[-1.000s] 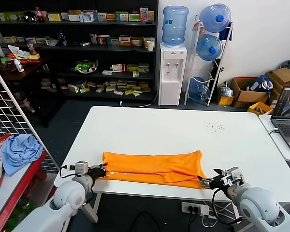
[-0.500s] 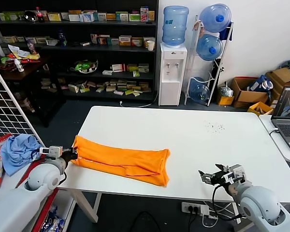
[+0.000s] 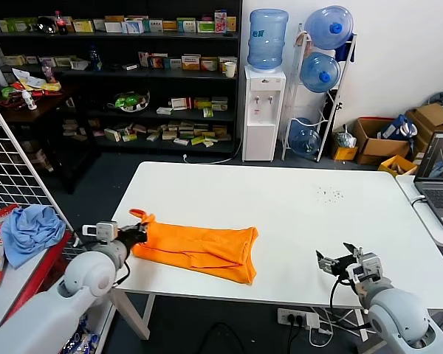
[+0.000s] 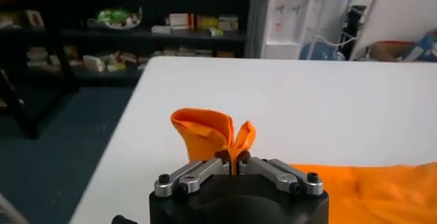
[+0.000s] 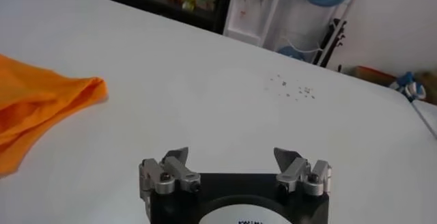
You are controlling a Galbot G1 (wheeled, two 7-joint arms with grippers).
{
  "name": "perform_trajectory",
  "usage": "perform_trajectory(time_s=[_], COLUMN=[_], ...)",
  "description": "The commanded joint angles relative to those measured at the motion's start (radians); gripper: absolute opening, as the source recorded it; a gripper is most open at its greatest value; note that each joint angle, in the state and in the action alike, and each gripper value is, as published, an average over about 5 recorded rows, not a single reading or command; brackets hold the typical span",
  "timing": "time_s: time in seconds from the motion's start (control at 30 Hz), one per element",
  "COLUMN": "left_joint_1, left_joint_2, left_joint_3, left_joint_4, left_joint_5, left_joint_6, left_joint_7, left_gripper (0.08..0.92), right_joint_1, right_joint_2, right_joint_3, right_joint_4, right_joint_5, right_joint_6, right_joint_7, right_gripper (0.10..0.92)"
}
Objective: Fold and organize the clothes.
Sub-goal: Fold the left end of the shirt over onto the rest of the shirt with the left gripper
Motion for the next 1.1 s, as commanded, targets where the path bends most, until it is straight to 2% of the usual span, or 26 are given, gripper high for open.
perform_trajectory(time_s=[0.03, 0.27, 0.8, 1.1], left_joint_1=[-0.003, -0.03, -0.04, -0.02], left_joint_2=[-0.194, -0.299, -0.439, -0.471], left_joint_3=[0.075, 0.159, 0.285, 0.293], left_joint_4=[-0.083, -0.02, 0.131, 0.093], left_joint_5=[-0.029, 0.047, 0.18, 0.154], left_joint_6=[-0.029, -0.05, -0.083, -0.141], left_joint_7=[-0.029, 0.005, 0.071, 0.078], left_gripper=[0.126, 0.126, 0.138, 0.373], right_joint_1=[-0.022, -0.031, -0.025, -0.012], right_joint_2=[0.075, 0.123, 0.153, 0.153], right_joint_3=[0.059, 0.07, 0.065, 0.056], right_joint_4=[-0.058, -0.068, -0.074, -0.089], right_joint_5=[-0.096, -0.131, -0.135, -0.133], right_joint_6=[0.219, 0.289, 0.296, 0.29], right_joint_7=[0.021, 0.011, 0.012, 0.012], right_gripper=[0.823, 0.823, 0.823, 0.823])
